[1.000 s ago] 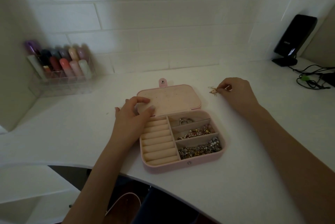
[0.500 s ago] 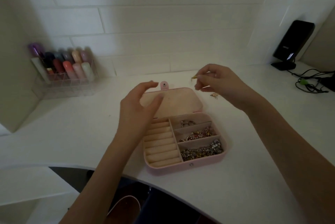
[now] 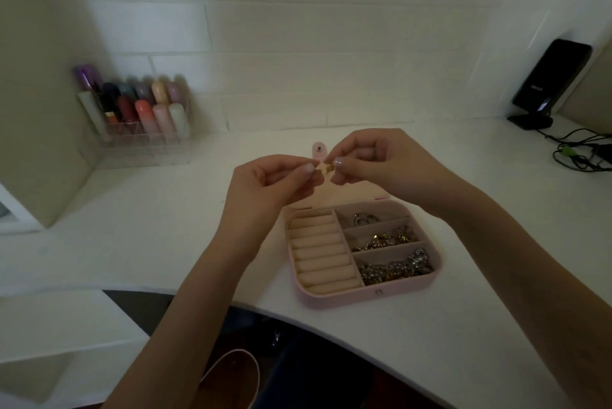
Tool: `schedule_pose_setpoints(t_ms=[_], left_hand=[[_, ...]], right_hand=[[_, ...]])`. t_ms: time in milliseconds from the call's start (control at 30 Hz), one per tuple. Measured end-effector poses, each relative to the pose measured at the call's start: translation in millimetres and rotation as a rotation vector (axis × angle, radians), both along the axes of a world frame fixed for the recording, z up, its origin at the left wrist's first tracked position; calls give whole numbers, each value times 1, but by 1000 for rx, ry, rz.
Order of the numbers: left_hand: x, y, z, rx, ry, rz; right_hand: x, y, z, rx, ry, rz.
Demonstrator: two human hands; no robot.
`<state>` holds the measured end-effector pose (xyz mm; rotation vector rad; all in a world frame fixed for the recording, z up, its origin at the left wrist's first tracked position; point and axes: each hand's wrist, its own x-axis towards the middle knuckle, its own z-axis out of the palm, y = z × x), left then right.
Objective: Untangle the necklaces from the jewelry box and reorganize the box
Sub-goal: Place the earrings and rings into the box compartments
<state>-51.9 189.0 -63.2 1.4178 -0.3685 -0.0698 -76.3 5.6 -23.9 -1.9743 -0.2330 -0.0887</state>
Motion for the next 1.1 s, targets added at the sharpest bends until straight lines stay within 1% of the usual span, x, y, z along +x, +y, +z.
schedule_pose_setpoints(t_ms=[167,267,367,433,633,800,867,967,1100], left_hand=[[-6,8,-3,-12,44,-55],[-7,13,-6,30,41,-64],[-8,16,-7,64,47,-174],[-8,18,-7,44,62,-210],[-4,22,-6,35,69,-113],[0,23,-4,146,-92,31],[0,22,-4,173,-114,50],[-2,20,-6,134,-25,12],[-3,16,-6,-23,184,-87]], right_hand=[[-5,13,-6,-2,-18,-19],[-9,17,-5,20,-10,-17],[-13,20,-5,1,12,0],[-16,23,-6,8,19,-1],[-22,25,-6,29,36,-21],[-25,20,-10,-19,37,-52],[-26,19,-13,-77,3,-69],[-28,20,-18,-188,-102,-85],[-27,25,-24,-233,-172,-111]])
